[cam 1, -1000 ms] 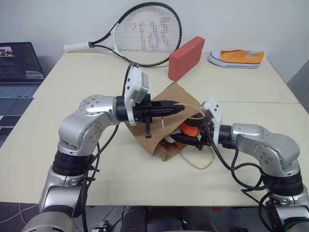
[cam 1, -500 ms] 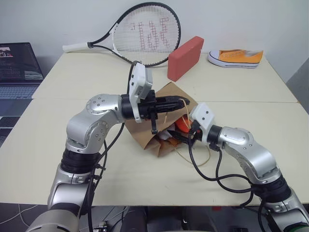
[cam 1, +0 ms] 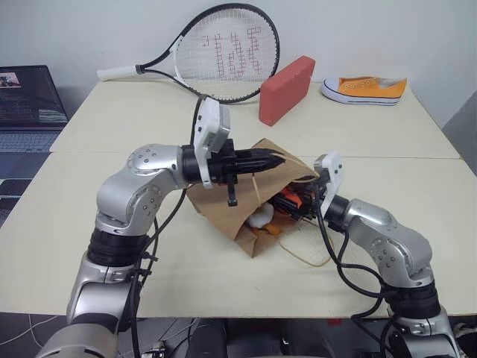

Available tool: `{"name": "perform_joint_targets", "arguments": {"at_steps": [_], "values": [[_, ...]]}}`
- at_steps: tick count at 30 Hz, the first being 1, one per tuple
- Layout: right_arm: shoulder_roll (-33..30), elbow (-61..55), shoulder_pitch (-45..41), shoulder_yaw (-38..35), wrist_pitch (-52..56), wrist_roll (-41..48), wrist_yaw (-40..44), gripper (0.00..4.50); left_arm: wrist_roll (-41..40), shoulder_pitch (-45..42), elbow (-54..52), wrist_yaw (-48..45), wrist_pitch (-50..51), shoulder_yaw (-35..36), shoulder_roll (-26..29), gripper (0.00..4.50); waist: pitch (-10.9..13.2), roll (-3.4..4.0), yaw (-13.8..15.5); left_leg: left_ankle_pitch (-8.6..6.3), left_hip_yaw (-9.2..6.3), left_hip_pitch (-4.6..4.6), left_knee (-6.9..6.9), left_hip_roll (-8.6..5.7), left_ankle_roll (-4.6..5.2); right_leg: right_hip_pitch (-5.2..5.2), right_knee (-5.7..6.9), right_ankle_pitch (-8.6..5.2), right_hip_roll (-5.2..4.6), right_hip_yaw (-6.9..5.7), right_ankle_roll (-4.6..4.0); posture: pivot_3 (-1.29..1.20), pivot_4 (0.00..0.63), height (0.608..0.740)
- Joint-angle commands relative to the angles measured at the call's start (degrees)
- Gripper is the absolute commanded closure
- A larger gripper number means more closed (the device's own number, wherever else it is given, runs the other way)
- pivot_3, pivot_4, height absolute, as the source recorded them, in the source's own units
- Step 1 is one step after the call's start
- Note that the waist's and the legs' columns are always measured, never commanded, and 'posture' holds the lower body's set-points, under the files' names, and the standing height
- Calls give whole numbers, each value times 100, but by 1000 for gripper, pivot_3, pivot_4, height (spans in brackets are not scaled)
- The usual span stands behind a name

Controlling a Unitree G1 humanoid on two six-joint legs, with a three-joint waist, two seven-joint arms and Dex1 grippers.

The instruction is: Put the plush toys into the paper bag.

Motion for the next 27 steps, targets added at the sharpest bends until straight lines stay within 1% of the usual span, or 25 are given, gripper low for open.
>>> {"name": "perform_joint_targets", "arguments": {"at_steps": [1, 7, 11, 14, 20, 27], "values": [[-203, -105, -130, 118, -132, -382, -102, 30, -290, -23, -278, 14, 110, 315, 58, 4500, 0, 0, 1, 0, 0, 0, 0, 0, 0, 0, -1, 0, 0, 0, 0, 0, 150, 740], [-228, 7, -255, 694, -376, -1150, -278, 30, -343, 29, -449, 75, 185, 174, -48, 4500, 0, 0, -6, 0, 1, 2, 0, 0, 0, -1, 1, 0, 0, 0, 0, 0, 150, 740], [-127, 90, -267, 813, -375, -1441, -453, 30, -362, 45, -484, 72, 226, 161, -83, 4500, 0, 0, -3, 0, 1, 0, 0, 0, 0, 0, -1, 0, 0, 1, 1, 0, 150, 740], [114, 162, -246, 628, -111, -1372, -678, 30, -410, 88, -549, 9, 283, 160, -39, 4500, 0, 0, -5, 0, 0, 1, 0, 0, 0, 0, 0, 0, 0, 0, 1, 0, 150, 740], [562, 351, -412, 30, 394, -1067, -991, 30, -452, 224, -623, -144, 377, 205, 189, 4500, 0, 0, -5, 0, 1, 2, -1, 0, 0, 0, 1, 0, 1, 2, 1, 0, 150, 740], [607, 437, -471, -190, 607, -983, -1000, 30, -544, 199, -528, -85, 421, 424, 291, 4500, 0, 0, -6, 0, -1, 0, -3, 0, 0, -1, 1, 0, 1, -1, 0, 0, 150, 740]]}}
